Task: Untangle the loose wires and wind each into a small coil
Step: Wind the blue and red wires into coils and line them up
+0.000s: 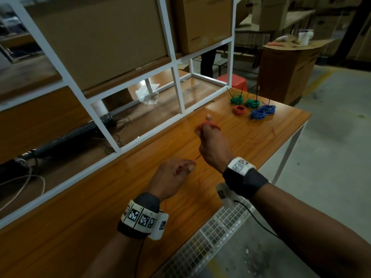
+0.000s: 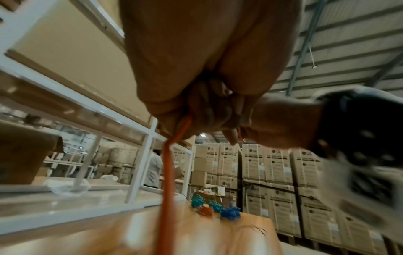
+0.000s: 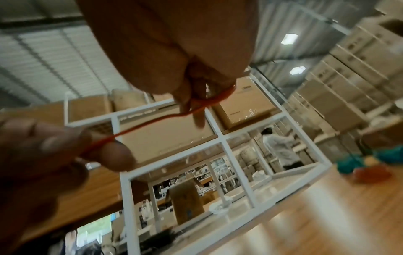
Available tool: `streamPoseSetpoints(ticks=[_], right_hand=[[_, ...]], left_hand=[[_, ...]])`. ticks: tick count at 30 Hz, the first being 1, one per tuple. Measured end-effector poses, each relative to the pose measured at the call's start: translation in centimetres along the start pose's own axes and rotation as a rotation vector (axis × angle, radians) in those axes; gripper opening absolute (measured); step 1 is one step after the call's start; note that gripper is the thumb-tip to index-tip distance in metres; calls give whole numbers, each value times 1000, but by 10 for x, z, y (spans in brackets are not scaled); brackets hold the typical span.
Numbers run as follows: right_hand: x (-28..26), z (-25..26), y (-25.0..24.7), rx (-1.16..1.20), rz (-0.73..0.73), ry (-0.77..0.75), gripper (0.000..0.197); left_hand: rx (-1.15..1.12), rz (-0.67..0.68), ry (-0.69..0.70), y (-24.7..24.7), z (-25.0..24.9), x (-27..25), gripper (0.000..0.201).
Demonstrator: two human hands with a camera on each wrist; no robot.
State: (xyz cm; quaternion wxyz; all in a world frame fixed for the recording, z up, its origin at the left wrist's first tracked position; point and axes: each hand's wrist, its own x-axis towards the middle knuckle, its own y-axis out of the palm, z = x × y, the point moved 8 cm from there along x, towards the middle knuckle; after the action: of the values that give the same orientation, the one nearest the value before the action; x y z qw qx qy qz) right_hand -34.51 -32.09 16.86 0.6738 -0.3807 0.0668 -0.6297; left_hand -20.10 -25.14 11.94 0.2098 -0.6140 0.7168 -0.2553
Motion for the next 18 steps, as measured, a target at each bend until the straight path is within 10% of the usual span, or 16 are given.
streamPoseSetpoints(ticks=[4, 9, 18], right_hand=[[-26, -22, 33, -106, 429, 31, 18], [-50, -10, 51, 301, 827, 108, 29], [-63, 42, 49, 1330, 929, 245, 47]], left_hand=[[226, -162, 39, -49, 1, -3, 21], [214, -177, 159, -75, -25, -1, 5], [-83, -277, 255, -94, -55, 27, 23]])
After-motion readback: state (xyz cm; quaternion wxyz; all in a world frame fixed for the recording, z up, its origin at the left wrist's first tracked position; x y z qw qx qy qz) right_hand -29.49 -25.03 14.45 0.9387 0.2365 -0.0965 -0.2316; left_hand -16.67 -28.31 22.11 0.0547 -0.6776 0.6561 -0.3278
